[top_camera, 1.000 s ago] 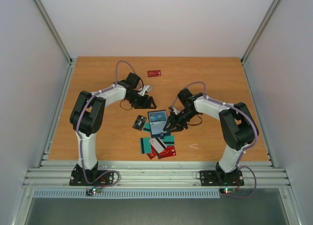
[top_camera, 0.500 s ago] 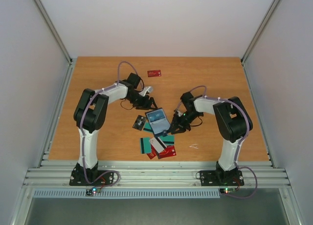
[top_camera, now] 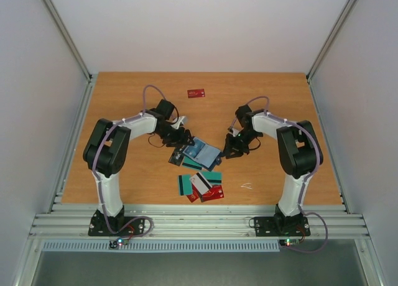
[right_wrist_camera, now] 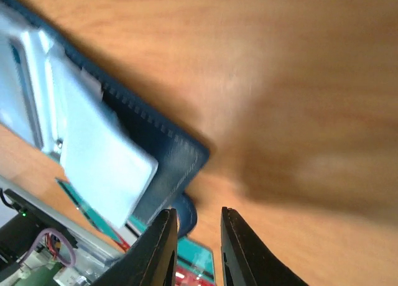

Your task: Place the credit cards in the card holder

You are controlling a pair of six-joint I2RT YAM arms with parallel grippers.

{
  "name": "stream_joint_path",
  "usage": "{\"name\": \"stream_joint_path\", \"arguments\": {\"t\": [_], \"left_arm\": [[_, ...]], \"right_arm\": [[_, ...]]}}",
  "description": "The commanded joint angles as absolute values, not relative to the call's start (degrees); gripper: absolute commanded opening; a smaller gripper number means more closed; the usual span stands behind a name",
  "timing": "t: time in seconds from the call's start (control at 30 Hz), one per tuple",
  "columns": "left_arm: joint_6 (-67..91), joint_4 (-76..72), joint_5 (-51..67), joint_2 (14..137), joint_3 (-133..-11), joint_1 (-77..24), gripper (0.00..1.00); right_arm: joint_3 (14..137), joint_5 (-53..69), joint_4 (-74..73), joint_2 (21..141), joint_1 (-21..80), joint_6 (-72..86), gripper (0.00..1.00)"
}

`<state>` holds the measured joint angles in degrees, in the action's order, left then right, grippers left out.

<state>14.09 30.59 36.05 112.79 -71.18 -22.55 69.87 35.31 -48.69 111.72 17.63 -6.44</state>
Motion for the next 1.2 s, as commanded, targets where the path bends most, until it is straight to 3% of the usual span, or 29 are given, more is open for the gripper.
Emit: {"name": "stream_joint_path", "arguments": {"t": [0.0,0.23,0.43,1.17], "left_arm": [[15.8,34.9,28.3,112.0,-68.8,-22.1,0.69],[13.8,38.5,27.7,110.7,-68.9,-22.1,0.69],[13.3,40.1,30.9,111.2,-67.9,-22.2,0.69],[18.4,35.8,38.4,113.6,-67.3,-23.6,0.67]], "right_arm": [[67.9,34.1,-51.2,104.0,18.0,-7.2,0.22],[65.3,41.3,-44.6,99.1,20.1,-1.9,0.22],[66.2,45.8,-38.4,104.5,20.9,2.1,0.22],[63.6,43.8,-34.7,116.4,20.9,-3.0,0.2]]}}
